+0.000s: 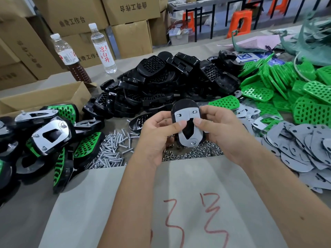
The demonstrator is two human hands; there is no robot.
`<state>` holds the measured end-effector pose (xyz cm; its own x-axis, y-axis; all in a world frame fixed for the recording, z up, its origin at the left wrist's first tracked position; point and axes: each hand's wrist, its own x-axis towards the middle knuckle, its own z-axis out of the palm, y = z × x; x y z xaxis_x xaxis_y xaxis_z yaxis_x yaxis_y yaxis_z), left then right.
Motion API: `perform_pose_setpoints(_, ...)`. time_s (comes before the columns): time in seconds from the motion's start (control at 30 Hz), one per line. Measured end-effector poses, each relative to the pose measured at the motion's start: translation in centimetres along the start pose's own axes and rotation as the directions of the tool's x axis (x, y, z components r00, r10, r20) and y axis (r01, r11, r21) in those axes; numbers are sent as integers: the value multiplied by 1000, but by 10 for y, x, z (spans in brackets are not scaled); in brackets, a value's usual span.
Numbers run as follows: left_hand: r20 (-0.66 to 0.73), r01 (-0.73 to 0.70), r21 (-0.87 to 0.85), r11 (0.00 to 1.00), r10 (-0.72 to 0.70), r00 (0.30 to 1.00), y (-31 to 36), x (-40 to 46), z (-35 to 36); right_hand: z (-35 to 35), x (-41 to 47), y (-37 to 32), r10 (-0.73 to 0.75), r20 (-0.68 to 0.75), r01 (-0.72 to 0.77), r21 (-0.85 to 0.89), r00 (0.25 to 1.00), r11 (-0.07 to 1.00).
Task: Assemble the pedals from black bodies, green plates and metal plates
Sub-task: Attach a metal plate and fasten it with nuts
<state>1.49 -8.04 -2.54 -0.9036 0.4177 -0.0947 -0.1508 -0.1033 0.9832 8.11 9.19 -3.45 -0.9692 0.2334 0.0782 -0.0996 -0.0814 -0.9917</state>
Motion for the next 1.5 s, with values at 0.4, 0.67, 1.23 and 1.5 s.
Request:
perform_pose_setpoints(0.4,-149,-169,244,955,209,967,-6,-1,22,9,3,5,-201,-283,128,-257,938,958)
perform_pose_setpoints(0.67,-24,-338,511,790,406,913,-13,-13,58,12,-2,-2,-335,-568,69,-438,751,896)
perform_pose_setpoints(1.23,-167,-40,-303,952,-12,986,-2,-3,40,15,3,0,-252,-315,177,-248,915,953)
perform_pose_setpoints(1.5,-62,-8,-340,941,-14,998,-1,-5,42,11,3,2,-23,-183,45,118,983,992)
